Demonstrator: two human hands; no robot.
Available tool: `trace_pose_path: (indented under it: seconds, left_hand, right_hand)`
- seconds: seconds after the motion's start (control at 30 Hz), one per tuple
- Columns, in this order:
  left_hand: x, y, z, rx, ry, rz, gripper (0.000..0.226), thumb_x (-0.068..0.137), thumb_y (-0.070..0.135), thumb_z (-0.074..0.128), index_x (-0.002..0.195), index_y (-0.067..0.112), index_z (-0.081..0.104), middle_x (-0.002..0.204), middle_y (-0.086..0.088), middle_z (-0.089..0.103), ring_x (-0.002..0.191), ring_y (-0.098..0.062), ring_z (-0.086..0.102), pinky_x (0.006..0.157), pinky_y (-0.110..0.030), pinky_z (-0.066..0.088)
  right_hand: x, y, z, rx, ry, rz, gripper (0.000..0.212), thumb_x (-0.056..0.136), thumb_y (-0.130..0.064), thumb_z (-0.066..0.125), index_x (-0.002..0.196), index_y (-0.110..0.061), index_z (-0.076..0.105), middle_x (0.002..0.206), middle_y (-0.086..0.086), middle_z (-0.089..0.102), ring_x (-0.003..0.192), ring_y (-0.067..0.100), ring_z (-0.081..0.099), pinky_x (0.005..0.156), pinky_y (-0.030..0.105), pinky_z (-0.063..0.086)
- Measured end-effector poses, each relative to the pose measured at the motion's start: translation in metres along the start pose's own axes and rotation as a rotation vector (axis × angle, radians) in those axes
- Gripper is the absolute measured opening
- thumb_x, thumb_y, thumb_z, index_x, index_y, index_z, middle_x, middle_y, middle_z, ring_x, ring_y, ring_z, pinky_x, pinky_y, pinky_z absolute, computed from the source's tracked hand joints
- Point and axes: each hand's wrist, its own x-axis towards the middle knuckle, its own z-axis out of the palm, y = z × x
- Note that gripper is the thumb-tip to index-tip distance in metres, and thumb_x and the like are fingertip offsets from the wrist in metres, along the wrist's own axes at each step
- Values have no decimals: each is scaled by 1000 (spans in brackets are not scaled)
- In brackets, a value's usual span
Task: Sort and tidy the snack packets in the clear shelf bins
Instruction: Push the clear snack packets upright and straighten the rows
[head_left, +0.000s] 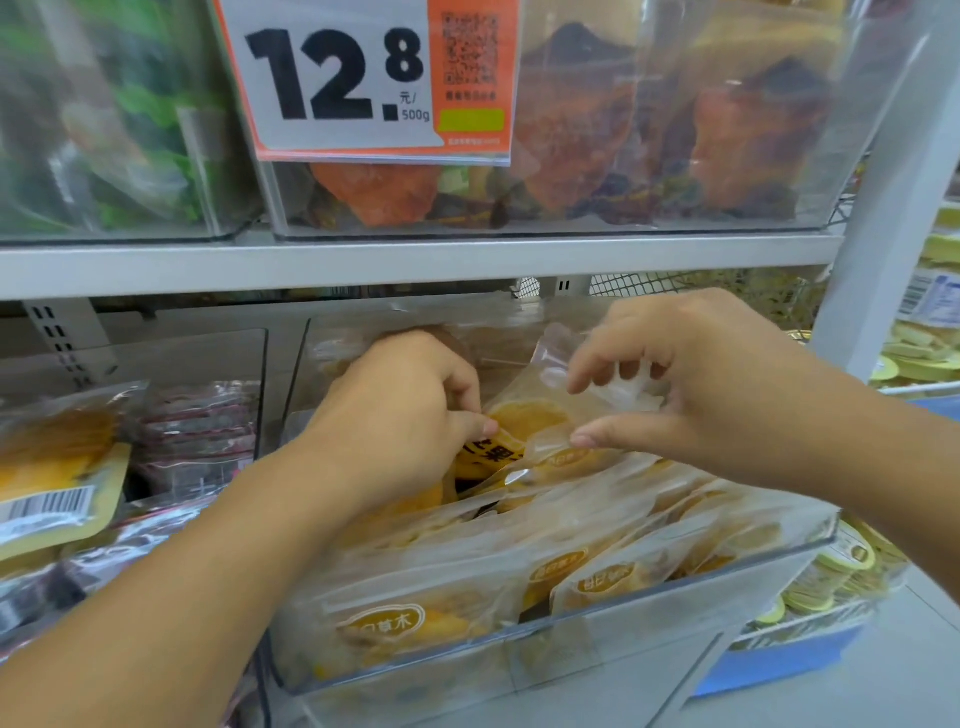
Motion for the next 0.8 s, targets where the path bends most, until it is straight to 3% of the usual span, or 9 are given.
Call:
trace_pose_path:
  seconds: [0.1, 0.17, 0.27, 0.33, 0.43, 0.5, 0.6, 0.7, 0.8]
  left_hand:
    - [0, -1, -2, -66, -11, -17, 31, 84, 39, 79, 62, 20, 69, 48, 4, 55, 49, -11, 49, 54, -27, 47]
    - [0, -1, -3, -117, -31, -45, 30, 84, 37, 79, 64, 17, 70, 43, 7, 49, 42, -7, 45, 47, -21, 42]
    - [-1, 0, -6, -176, -80, -77, 29, 85, 35, 78, 64, 16, 71, 37, 12, 46, 34, -1, 43, 37, -10, 32]
    - [-1, 0, -6, -137, -111, -73, 26, 85, 37, 78, 66, 19, 75, 40, 16, 51, 41, 3, 50, 41, -8, 34]
    - [-3, 1, 0, 2, -147, -51, 19, 84, 42, 78, 70, 30, 80, 62, 21, 65, 68, 3, 60, 66, -19, 50]
    - [-6, 3, 1, 106, -157, -32, 17, 82, 47, 79, 71, 33, 79, 73, 21, 68, 77, 1, 60, 72, -26, 52]
    - [-8, 4, -4, 83, -161, -14, 27, 73, 58, 80, 67, 32, 76, 69, 19, 68, 73, 1, 61, 67, -25, 49]
    - [-9, 7, -6, -18, -105, 57, 29, 71, 62, 78, 68, 34, 74, 69, 24, 66, 74, 4, 59, 69, -24, 46]
    - [-10, 13, -3, 8, -75, 93, 15, 82, 52, 75, 72, 41, 75, 80, 22, 67, 83, -4, 60, 80, -34, 52]
  right_hand:
    - [-1, -3, 7, 53, -110, 36, 58, 78, -74, 52, 73, -21, 77, 67, -5, 65, 60, 11, 60, 58, 35, 49]
    - [0, -5, 11, 132, -48, 144, 75, 81, -79, 44, 66, -11, 71, 60, 7, 66, 53, 17, 61, 57, 39, 50]
    - [2, 0, 12, 81, 211, 250, 44, 67, -67, 71, 73, -25, 61, 62, -6, 59, 57, 7, 55, 54, 29, 45]
    - [3, -1, 13, -75, 126, 256, 45, 59, -66, 77, 89, -39, 57, 80, -17, 50, 69, -2, 47, 61, 25, 40]
    - [7, -6, 15, -42, -33, 271, 31, 65, -56, 83, 91, -45, 69, 92, -16, 50, 85, 6, 47, 71, 29, 43]
    - [13, -10, 16, -28, -139, 316, 21, 67, -49, 87, 77, -37, 72, 90, -13, 61, 87, 12, 57, 76, 30, 48]
    - [26, -14, 27, -109, -236, 374, 35, 67, -39, 89, 62, -17, 63, 70, -5, 62, 74, 19, 62, 67, 31, 53]
    - [37, -14, 44, -155, -255, 372, 30, 77, -23, 81, 61, -22, 56, 75, -7, 53, 78, 19, 55, 65, 29, 45]
    - [41, -12, 52, -176, -225, 376, 23, 82, -24, 77, 77, -30, 55, 76, -11, 45, 81, 17, 47, 70, 27, 41]
